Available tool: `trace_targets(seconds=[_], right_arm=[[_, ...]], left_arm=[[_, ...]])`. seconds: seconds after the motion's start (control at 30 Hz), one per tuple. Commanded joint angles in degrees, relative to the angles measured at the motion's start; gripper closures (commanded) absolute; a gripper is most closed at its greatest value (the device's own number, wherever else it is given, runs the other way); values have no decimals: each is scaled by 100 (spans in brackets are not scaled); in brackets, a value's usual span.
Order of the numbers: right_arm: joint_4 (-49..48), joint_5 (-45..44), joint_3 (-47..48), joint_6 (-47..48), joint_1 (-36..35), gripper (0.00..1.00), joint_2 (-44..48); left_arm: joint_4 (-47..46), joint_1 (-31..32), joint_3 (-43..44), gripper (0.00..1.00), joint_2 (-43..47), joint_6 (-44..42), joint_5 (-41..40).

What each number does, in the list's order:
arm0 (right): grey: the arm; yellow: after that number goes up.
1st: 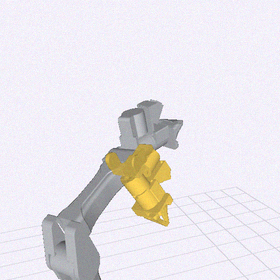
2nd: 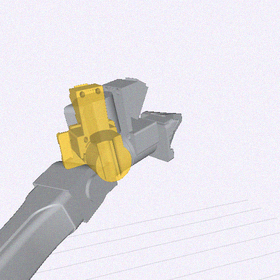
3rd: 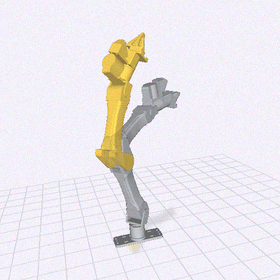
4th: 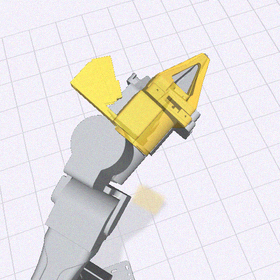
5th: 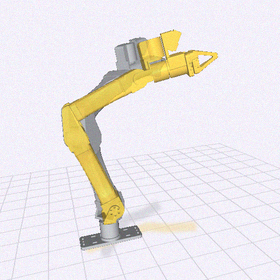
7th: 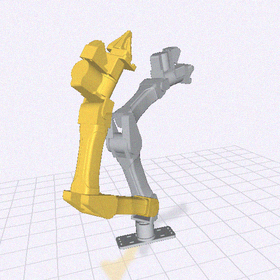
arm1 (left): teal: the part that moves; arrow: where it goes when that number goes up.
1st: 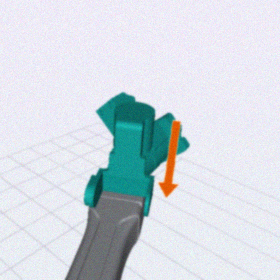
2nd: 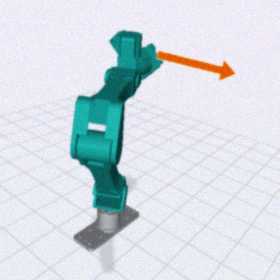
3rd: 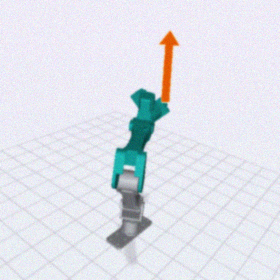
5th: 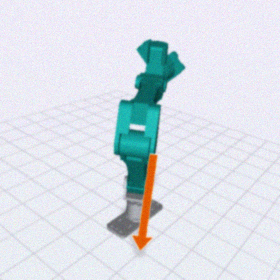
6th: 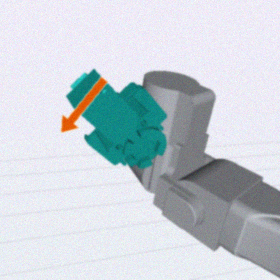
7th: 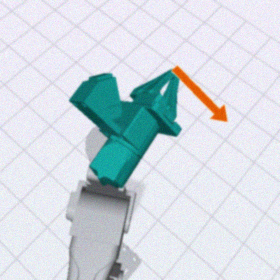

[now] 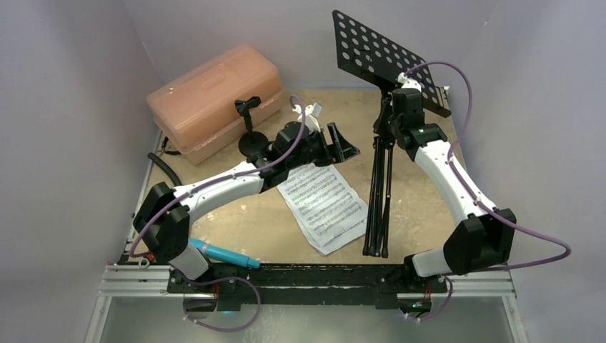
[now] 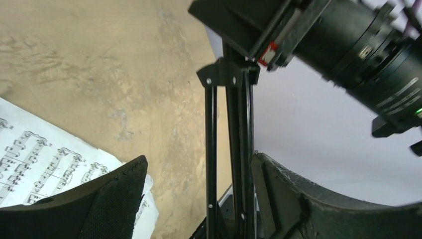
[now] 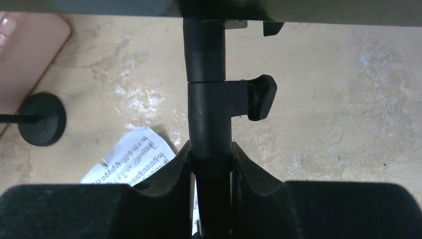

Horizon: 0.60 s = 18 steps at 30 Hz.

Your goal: Set up the instrument practice props

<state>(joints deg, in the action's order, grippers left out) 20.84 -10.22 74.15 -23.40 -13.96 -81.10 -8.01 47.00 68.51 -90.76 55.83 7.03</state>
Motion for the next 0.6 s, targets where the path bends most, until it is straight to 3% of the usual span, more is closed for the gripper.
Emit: trace_targets(seconds=[0.0, 0.23, 0.57], right_arm=[[-1218, -289, 771, -200, 2, 100, 648], [-1289, -484, 913, -218, 6, 100, 698], [-1111, -422, 1122, -264, 4, 100, 696]], left_arm=[[176, 292, 451, 25, -101, -370, -213], [1024, 640, 1379, 31, -372, -763, -501], [2832, 1144, 3164, 49, -1323, -1247, -1268]])
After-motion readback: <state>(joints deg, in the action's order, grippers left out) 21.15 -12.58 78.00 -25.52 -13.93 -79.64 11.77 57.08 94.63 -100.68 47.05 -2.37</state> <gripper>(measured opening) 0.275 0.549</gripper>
